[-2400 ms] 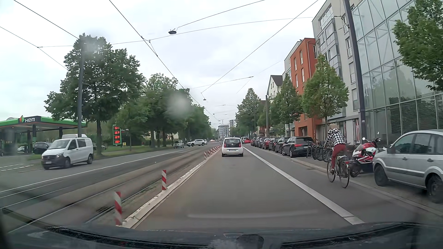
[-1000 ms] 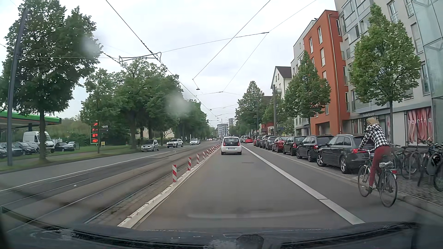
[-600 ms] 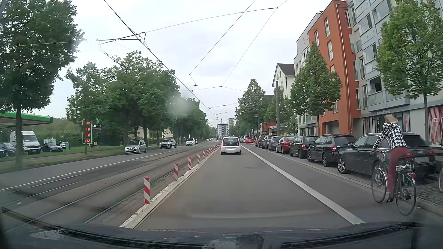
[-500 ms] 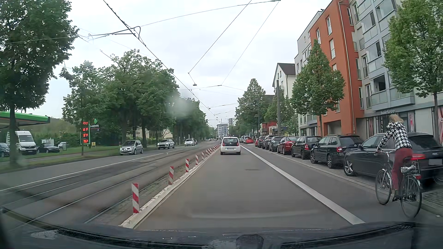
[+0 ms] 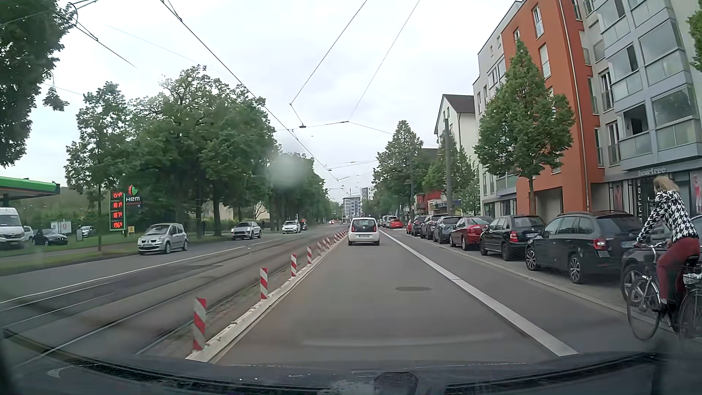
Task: Follow the waypoints while adhering to traffic rules and regulations
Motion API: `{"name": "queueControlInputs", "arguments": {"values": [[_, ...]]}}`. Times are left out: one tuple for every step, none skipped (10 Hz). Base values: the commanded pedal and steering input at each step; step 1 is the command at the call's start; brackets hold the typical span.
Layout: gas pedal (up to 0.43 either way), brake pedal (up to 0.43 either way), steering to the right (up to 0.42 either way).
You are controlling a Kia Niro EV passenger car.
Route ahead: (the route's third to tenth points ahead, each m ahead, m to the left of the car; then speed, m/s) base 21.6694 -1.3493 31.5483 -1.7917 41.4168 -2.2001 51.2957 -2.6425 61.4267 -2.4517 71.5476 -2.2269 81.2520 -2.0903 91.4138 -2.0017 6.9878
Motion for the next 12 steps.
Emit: {"name": "queueControlInputs", "arguments": {"values": [[0.087,0.0,0.002],[0.087,0.0,0.002],[0.087,0.0,0.002],[0.087,0.0,0.002],[0.087,0.0,0.002],[0.087,0.0,0.002],[0.087,0.0,0.002],[0.087,0.0,0.002],[0.087,0.0,0.003],[0.087,0.0,0.002],[0.087,0.0,0.002],[0.087,0.0,0.003]]}}
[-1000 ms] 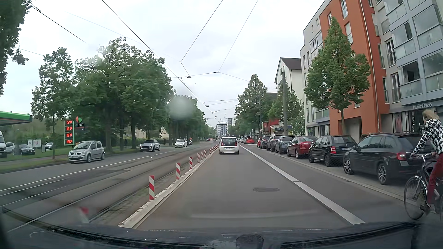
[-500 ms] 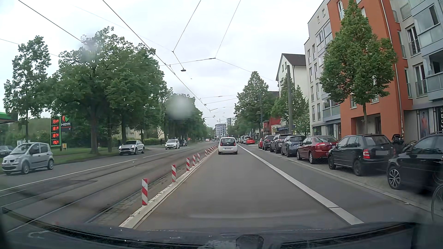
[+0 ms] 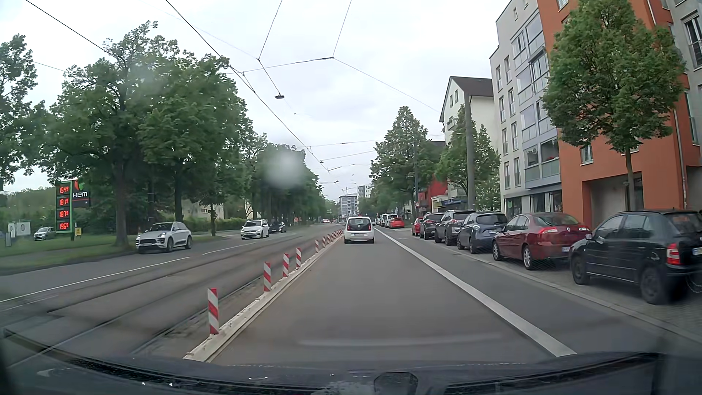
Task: Follow the waypoints while adhering to traffic rules and regulations
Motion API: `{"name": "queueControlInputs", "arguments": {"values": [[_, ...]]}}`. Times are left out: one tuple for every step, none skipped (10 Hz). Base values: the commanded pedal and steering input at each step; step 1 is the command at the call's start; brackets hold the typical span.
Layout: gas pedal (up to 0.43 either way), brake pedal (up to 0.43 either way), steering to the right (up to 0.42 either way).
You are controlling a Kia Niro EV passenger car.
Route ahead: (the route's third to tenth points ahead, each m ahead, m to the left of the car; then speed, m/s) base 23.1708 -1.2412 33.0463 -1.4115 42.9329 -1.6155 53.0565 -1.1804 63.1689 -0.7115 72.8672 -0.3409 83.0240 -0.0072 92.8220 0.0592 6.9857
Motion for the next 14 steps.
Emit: {"name": "queueControlInputs", "arguments": {"values": [[0.087,0.0,0.002],[0.087,0.0,0.002],[0.087,0.0,0.001],[0.087,0.0,0.0],[0.087,0.0,0.0],[0.087,0.0,0.001],[0.087,0.0,0.0],[0.079,0.0,0.0],[0.079,0.0,0.0],[0.079,0.0,-0.001],[0.079,0.0,-0.001],[0.079,0.0,-0.001],[0.079,0.0,-0.001],[0.079,0.0,-0.003]]}}
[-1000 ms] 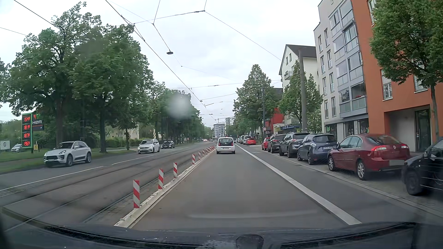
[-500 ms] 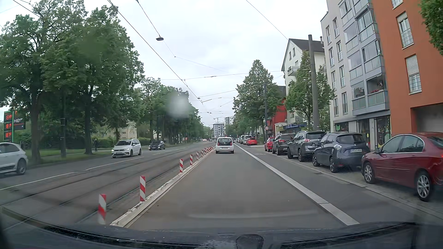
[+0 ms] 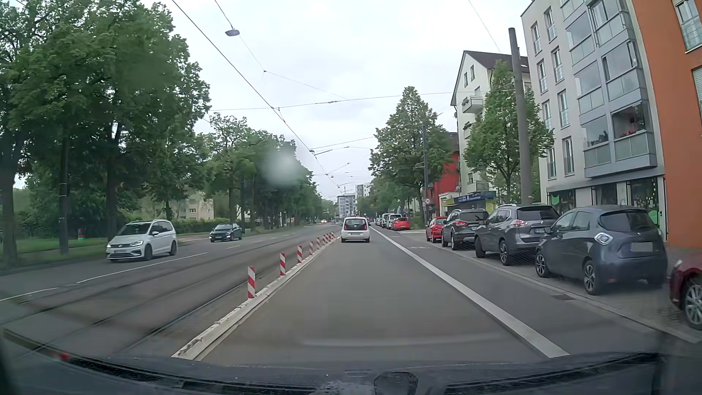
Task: Follow the waypoints while adhering to traffic rules and regulations
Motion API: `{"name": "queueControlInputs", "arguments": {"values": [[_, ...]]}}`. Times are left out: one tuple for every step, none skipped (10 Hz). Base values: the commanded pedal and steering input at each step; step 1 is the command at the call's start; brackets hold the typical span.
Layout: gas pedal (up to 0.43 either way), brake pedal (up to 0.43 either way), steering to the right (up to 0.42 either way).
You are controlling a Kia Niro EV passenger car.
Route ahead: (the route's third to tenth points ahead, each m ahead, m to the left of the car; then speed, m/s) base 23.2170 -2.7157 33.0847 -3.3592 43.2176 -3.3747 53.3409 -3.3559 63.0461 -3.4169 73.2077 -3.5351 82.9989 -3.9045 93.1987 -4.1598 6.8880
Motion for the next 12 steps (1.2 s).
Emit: {"name": "queueControlInputs", "arguments": {"values": [[0.079,0.0,-0.005],[0.079,0.0,-0.005],[0.079,0.0,-0.005],[0.079,0.0,-0.005],[0.079,0.0,-0.005],[0.079,0.0,-0.004],[0.079,0.0,-0.002],[0.079,0.0,-0.001],[0.079,0.0,-0.001],[0.079,0.0,0.0],[0.079,0.0,0.002],[0.079,0.0,0.003]]}}
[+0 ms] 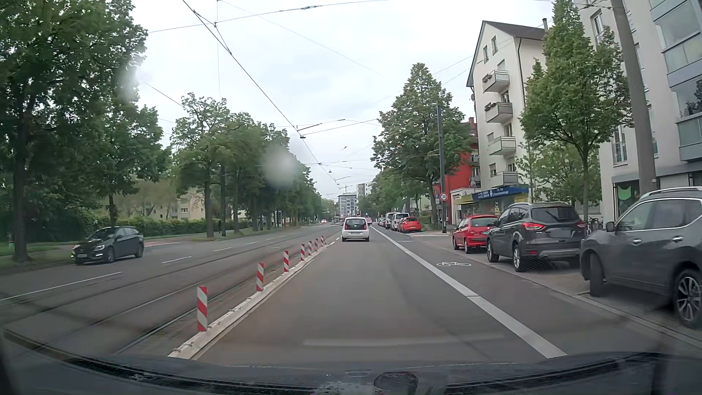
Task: Follow the waypoints while adhering to traffic rules and regulations
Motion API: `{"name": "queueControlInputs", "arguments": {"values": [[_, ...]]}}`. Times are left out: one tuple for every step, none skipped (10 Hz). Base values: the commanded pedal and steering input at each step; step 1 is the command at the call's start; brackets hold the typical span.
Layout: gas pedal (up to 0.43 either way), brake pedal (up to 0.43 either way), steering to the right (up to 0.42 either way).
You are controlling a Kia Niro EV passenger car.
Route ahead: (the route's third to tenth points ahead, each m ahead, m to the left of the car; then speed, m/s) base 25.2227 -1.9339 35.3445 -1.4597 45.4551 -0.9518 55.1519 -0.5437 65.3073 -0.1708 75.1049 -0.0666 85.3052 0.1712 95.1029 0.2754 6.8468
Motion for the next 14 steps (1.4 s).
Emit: {"name": "queueControlInputs", "arguments": {"values": [[0.079,0.0,0.003],[0.079,0.0,0.003],[0.079,0.0,0.003],[0.079,0.0,0.004],[0.079,0.0,0.004],[0.079,0.0,0.004],[0.079,0.0,0.004],[0.079,0.0,0.004],[0.079,0.0,0.004],[0.079,0.0,0.004],[0.079,0.0,0.004],[0.079,0.0,0.004],[0.079,0.0,0.004],[0.079,0.0,0.004]]}}
